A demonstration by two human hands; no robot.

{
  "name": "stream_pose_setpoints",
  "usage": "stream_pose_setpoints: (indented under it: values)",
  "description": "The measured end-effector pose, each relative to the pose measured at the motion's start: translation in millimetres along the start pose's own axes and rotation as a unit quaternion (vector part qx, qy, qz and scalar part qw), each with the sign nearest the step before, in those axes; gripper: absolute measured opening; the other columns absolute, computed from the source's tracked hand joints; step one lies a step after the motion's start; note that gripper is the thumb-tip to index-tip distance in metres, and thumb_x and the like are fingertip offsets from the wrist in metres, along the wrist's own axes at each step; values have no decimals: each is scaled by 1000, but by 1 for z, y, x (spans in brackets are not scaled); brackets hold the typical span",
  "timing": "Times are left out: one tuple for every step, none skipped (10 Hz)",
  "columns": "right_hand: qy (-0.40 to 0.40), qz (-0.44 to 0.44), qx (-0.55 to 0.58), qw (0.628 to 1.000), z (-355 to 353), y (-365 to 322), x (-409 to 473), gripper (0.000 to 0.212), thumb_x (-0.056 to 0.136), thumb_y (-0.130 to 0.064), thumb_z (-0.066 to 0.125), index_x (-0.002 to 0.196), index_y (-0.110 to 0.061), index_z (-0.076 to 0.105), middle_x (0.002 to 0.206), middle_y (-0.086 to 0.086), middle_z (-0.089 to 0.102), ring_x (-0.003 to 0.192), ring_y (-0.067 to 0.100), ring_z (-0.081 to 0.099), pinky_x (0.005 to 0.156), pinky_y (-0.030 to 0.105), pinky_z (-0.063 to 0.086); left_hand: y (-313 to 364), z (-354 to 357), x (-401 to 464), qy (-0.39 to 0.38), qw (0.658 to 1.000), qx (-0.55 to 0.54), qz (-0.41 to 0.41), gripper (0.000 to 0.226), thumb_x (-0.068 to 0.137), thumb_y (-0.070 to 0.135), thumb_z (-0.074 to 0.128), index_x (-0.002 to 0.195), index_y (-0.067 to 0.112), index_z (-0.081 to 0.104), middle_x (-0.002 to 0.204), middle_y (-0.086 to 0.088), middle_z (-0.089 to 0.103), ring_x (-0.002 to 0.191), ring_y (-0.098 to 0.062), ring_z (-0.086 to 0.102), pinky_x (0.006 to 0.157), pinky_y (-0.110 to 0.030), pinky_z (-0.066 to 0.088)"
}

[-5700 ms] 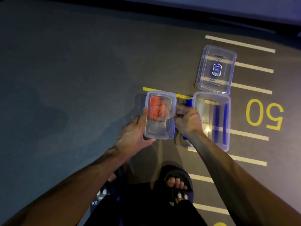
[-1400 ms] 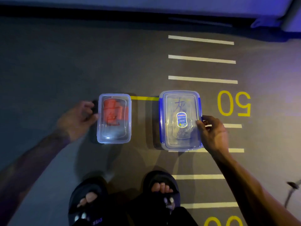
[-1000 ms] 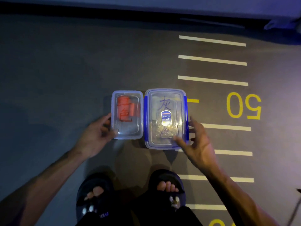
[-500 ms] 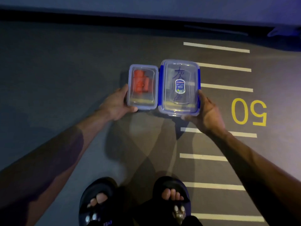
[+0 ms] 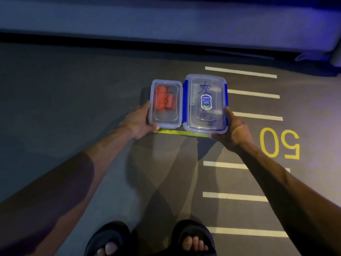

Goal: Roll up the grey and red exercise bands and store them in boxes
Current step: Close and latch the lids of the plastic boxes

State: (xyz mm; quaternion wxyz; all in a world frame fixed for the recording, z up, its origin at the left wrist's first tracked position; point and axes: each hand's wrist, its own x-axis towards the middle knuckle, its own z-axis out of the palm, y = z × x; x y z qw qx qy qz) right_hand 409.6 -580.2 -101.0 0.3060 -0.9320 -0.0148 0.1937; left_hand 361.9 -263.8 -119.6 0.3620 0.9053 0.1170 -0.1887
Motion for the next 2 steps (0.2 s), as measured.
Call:
stream_pose_setpoints:
  values:
    - [44, 6, -67, 997, 2, -18, -7, 90, 71, -49, 83, 149, -28, 43, 154, 2, 45, 136, 34, 46, 110, 55, 41, 4, -4, -9, 57, 998, -30, 19, 63, 82, 24, 83, 137, 27, 53, 111, 2, 55, 87, -20, 64, 84, -31, 50]
    - [110, -94, -3, 989, 12, -39, -16, 46, 93, -27, 73, 135, -15, 61, 138, 7, 62, 124, 23, 58, 104, 40, 48, 12, -7, -21, 174, 980, -78, 62, 37, 88, 14, 75, 123, 19, 65, 98, 3, 62, 72, -9, 64, 79, -33, 57]
